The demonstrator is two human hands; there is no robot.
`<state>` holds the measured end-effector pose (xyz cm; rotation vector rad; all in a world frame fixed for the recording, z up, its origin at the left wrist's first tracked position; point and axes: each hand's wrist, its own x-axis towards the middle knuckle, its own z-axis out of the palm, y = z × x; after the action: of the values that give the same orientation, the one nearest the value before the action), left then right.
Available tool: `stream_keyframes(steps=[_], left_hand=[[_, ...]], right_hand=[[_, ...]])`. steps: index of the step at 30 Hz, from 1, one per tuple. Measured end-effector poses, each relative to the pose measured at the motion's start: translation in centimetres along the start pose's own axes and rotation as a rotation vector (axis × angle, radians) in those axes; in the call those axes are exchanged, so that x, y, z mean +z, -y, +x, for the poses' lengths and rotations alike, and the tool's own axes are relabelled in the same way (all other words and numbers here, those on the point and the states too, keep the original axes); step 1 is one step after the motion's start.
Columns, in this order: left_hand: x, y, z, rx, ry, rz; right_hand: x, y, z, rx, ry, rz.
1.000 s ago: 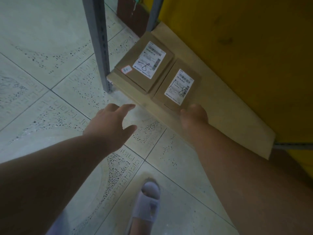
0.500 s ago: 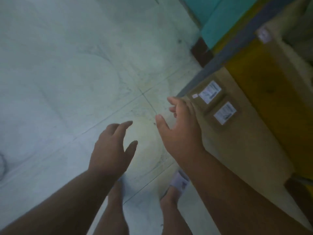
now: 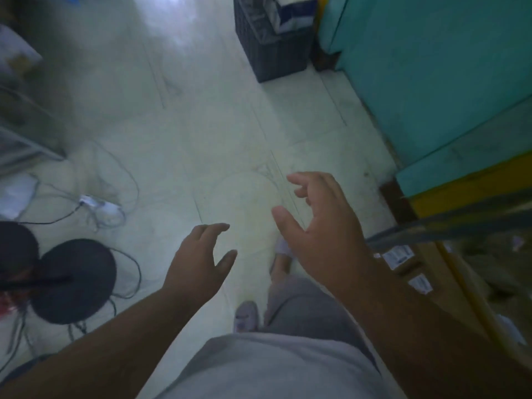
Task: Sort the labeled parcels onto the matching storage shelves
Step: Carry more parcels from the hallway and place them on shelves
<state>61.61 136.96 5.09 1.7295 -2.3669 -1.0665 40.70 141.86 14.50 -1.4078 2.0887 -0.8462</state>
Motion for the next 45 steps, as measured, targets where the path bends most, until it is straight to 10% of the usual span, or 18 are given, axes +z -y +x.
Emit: stream_keyframes(steps=[18, 31, 45], left_hand=[[-20.2, -3.2, 33.3, -0.202, -0.365, -0.286], [-32.8, -13.3, 70.8, 0.124, -0.058, -0.204], [-38.6, -25.0, 103.1, 0.187, 0.163, -0.177]], right_hand=[[-2.0, 12.7, 45.3, -0.231, 0.124, -0.007], [-6.9, 8.9, 71.7, 0.054, -0.319, -0.051], [-10.9, 4.8, 101.7, 0.225, -0.368, -0.076]])
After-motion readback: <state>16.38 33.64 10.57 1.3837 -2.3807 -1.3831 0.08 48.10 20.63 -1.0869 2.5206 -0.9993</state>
